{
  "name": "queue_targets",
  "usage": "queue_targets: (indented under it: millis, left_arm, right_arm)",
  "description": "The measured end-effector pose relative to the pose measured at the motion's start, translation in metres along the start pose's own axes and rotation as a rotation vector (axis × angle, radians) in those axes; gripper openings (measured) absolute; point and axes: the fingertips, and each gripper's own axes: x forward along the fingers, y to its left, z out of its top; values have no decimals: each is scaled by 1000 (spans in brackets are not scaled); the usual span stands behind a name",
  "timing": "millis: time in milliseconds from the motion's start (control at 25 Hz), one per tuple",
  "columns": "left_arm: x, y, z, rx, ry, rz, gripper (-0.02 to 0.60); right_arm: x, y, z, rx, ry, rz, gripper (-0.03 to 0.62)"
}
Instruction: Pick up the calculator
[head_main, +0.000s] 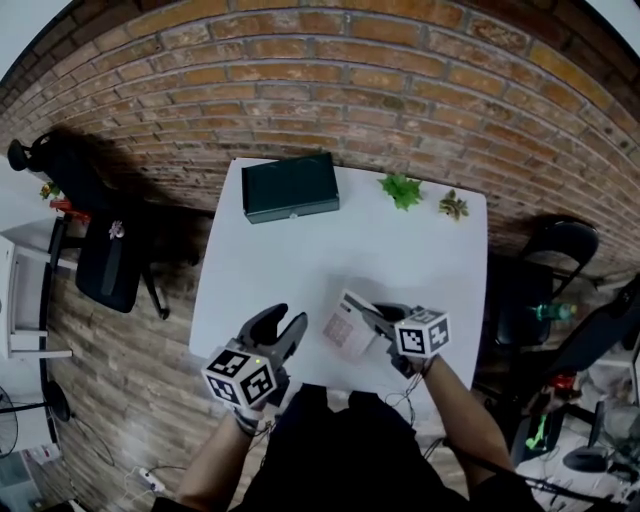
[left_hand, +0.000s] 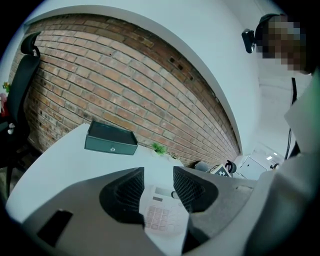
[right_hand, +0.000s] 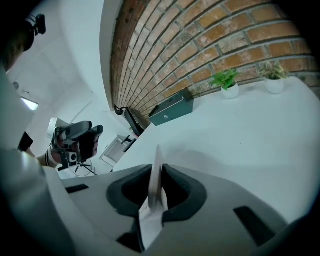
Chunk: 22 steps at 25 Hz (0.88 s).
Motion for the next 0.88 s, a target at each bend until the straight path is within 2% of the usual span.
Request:
queue_targets:
  millis: [320,640,880]
  left_arm:
    - [-9,-11,2,-7,-29,0,176]
    - [-24,-13,2,-83,-60,0,168]
    - [-32,-20,11,-76,-89,20,163]
  right_arm:
    - [-37,9,36,15,-155,-51,58]
    - [-83,46,79,43,-329,6,60]
    - [-117,77,108,20,-425,60,60]
